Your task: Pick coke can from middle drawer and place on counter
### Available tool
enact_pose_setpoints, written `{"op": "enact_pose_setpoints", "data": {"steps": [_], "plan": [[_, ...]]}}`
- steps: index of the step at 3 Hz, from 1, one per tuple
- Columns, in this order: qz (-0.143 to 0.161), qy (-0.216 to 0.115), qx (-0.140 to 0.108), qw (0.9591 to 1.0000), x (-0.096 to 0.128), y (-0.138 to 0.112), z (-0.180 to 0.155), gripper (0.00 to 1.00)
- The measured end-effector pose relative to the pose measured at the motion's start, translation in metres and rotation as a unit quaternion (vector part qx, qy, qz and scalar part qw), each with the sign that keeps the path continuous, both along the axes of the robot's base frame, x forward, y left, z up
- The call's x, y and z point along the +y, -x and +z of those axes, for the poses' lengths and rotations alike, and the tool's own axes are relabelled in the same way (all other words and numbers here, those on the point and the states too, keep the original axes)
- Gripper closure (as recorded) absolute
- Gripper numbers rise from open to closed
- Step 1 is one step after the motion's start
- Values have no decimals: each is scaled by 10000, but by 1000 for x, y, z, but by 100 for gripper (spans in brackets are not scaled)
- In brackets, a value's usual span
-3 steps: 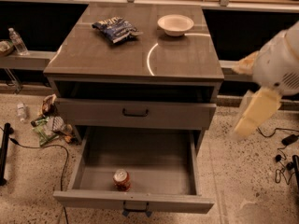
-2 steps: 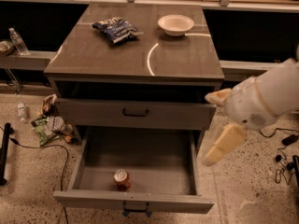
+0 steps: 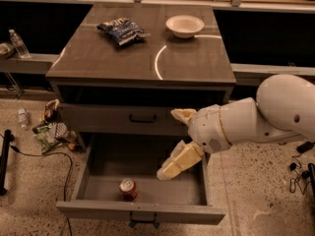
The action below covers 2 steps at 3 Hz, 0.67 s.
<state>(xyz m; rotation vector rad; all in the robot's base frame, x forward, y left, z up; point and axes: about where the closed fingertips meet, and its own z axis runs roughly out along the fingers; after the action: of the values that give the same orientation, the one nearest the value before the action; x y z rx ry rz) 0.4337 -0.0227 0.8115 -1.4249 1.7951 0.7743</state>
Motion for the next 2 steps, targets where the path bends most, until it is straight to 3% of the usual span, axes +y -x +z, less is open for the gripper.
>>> {"op": "enact_pose_setpoints", "data": {"steps": [1, 2], "plan": [[0, 0, 0, 10000, 0, 0, 0, 0], [27, -292, 62, 9996, 13, -7, -37, 0]]}}
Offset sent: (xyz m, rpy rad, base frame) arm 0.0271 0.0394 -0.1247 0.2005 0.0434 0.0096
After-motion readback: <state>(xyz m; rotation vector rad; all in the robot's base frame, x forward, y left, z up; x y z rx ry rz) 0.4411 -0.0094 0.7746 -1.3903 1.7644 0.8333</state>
